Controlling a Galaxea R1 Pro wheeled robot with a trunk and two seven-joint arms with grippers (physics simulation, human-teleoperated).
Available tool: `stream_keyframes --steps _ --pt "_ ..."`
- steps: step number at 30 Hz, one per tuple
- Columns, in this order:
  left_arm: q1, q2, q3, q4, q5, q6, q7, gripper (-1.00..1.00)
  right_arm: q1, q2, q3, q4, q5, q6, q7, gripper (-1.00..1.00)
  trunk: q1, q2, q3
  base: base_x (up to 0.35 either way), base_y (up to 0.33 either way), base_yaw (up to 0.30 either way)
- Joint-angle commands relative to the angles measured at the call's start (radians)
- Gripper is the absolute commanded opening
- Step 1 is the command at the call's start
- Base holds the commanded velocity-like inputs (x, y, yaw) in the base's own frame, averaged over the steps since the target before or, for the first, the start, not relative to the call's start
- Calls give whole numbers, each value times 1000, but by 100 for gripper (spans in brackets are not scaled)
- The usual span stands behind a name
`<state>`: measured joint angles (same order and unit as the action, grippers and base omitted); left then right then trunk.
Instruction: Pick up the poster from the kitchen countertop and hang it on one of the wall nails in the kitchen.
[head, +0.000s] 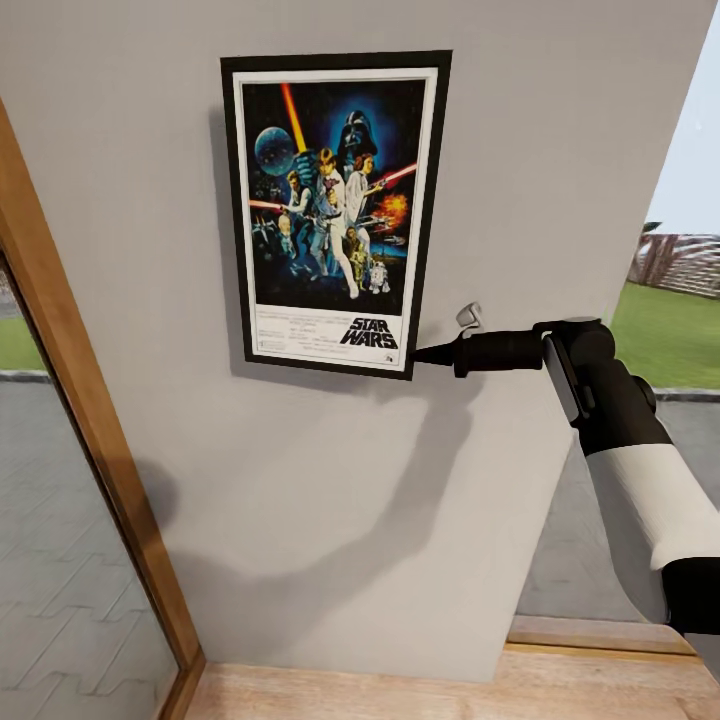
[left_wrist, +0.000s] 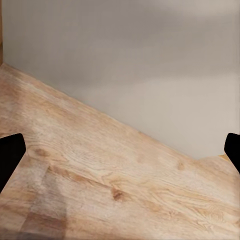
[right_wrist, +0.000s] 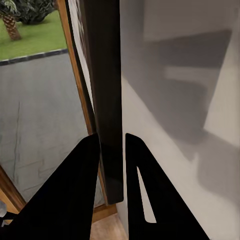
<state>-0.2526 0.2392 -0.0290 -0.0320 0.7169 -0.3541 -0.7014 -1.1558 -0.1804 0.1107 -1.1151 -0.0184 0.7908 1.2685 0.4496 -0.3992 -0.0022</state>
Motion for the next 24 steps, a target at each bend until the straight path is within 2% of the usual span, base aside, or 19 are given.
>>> stream_keyframes --steps 1,24 --pt "0 0 -3 1 3 -5 -3 100 -1 -1 1 0 -3 10 2 -100 0 -1 0 0 0 0" --pt "0 0 -3 1 3 -5 -2 100 -1 -2 -1 0 -3 10 3 -100 0 -1 0 40 0 0"
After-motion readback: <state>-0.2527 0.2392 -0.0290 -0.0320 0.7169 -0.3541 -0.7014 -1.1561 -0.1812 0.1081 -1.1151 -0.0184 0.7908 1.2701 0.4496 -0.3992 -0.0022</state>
